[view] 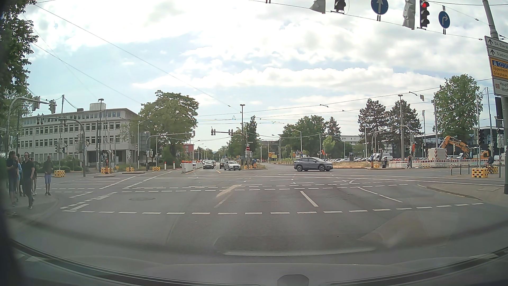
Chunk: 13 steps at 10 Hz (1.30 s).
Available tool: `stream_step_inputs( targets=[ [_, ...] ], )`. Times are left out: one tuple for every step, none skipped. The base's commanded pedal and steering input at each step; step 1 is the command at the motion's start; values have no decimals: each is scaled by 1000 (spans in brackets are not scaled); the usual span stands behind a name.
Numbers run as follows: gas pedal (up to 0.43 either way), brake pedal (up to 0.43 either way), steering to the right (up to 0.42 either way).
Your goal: Follow the waypoints while adhering to traffic rules and regulations
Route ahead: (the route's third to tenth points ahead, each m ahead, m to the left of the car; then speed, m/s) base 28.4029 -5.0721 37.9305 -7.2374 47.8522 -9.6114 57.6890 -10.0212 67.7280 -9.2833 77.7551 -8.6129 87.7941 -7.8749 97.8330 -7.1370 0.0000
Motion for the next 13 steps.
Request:
stream_step_inputs(
  targets=[
    [0, 268, 15],
    [0, 268, 15],
    [0, 268, 15],
    [0, 268, 15],
    [0, 268, 15],
    [0, 268, 15],
    [0, 268, 15],
    [0, 268, 15],
    [0, 268, 15],
    [0, 268, 15],
    [0, 268, 15],
    [0, 268, 15],
    [0, 268, 15]
  ],
)
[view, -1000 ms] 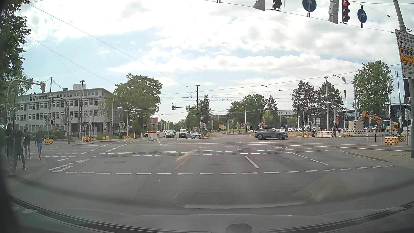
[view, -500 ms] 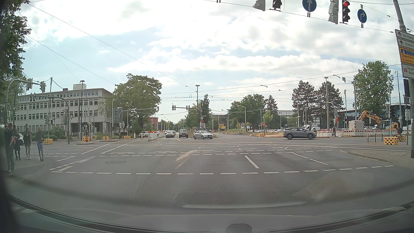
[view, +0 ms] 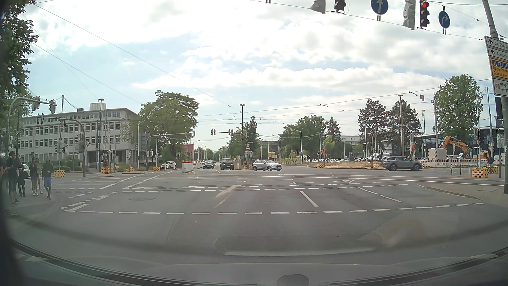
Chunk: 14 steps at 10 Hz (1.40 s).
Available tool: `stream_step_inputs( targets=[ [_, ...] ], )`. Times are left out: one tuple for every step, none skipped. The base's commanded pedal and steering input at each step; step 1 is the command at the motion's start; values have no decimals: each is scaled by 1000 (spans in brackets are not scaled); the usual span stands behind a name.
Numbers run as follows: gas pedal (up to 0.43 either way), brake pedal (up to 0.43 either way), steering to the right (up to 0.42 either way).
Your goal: Follow the waypoints while adhering to traffic rules and regulations
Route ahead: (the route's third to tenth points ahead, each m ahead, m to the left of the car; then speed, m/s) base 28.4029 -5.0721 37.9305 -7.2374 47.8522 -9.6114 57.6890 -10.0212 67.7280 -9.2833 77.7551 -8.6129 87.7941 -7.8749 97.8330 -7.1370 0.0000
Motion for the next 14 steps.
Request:
stream_step_inputs(
  targets=[
    [0, 268, 15],
    [0, 268, 15],
    [0, 268, 15],
    [0, 268, 15],
    [0, 268, 15],
    [0, 268, 15],
    [0, 262, 15],
    [0, 262, 15],
    [0, 268, 15],
    [0, 268, 15],
    [0, 268, 15],
    [0, 268, 15],
    [0, 262, 15],
    [0, 262, 15]
  ],
)
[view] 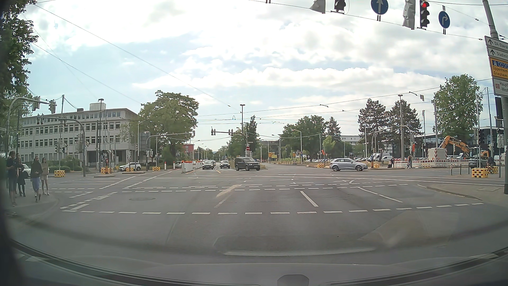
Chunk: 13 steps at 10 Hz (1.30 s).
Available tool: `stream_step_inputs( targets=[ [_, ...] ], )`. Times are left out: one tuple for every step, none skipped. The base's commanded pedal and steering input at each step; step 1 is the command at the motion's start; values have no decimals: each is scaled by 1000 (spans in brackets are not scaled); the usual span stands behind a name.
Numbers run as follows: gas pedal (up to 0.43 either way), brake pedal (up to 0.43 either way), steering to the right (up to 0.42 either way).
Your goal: Follow the waypoints while adhering to traffic rules and regulations
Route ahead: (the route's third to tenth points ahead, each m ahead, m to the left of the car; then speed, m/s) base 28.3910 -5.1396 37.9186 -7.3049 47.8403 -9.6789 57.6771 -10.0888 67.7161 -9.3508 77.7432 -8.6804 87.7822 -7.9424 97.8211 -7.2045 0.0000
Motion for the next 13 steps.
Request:
stream_step_inputs(
  targets=[
    [0, 268, 15],
    [0, 268, 15],
    [0, 268, 15],
    [0, 262, 15],
    [0, 268, 15],
    [0, 268, 15],
    [0, 268, 15],
    [0, 268, 15],
    [0, 262, 15],
    [0, 268, 15],
    [0, 268, 15],
    [0, 268, 15],
    [0, 268, 15]
  ],
)
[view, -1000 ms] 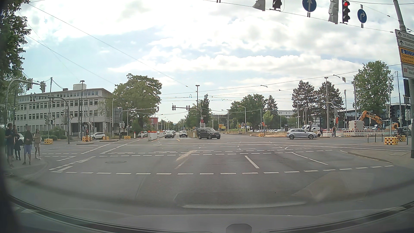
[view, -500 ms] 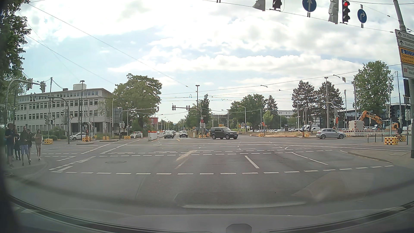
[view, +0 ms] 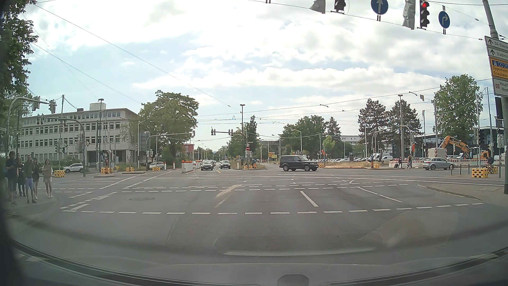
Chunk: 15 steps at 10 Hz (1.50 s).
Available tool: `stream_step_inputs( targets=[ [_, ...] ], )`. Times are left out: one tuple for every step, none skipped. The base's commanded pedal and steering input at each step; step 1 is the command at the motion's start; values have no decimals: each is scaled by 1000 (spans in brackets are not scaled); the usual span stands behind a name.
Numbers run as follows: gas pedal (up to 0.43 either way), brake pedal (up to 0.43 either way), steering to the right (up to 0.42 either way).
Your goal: Follow the waypoints while adhering to traffic rules and regulations
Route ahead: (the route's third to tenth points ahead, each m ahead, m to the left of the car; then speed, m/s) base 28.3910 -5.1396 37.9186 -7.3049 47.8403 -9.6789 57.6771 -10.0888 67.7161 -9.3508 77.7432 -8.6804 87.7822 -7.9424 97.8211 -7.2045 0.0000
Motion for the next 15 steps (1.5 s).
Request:
stream_step_inputs(
  targets=[
    [0, 268, 15],
    [0, 262, 15],
    [0, 268, 15],
    [0, 268, 15],
    [0, 262, 15],
    [0, 262, 15],
    [0, 268, 15],
    [0, 262, 15],
    [0, 268, 15],
    [0, 262, 15],
    [0, 262, 15],
    [0, 268, 15],
    [0, 268, 15],
    [0, 268, 15],
    [0, 262, 15]
  ],
)
